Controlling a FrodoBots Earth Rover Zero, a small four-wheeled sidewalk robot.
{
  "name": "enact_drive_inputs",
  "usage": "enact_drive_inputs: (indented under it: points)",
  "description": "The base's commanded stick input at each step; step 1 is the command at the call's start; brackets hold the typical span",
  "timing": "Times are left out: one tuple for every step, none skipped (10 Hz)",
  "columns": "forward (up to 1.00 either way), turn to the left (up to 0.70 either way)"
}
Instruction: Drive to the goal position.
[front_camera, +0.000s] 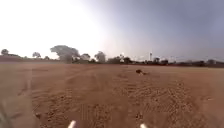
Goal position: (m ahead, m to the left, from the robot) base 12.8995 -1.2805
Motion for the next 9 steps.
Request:
enact_drive_inputs:
  points:
    - [0.7, 0.0]
    - [0.7, 0.0]
    - [0.7, 0.0]
    - [0.7, 0.0]
    - [0.7, 0.0]
    - [0.7, 0.0]
    - [0.7, 0.0]
    - [0.7, 0.0]
    - [0.7, 0.0]
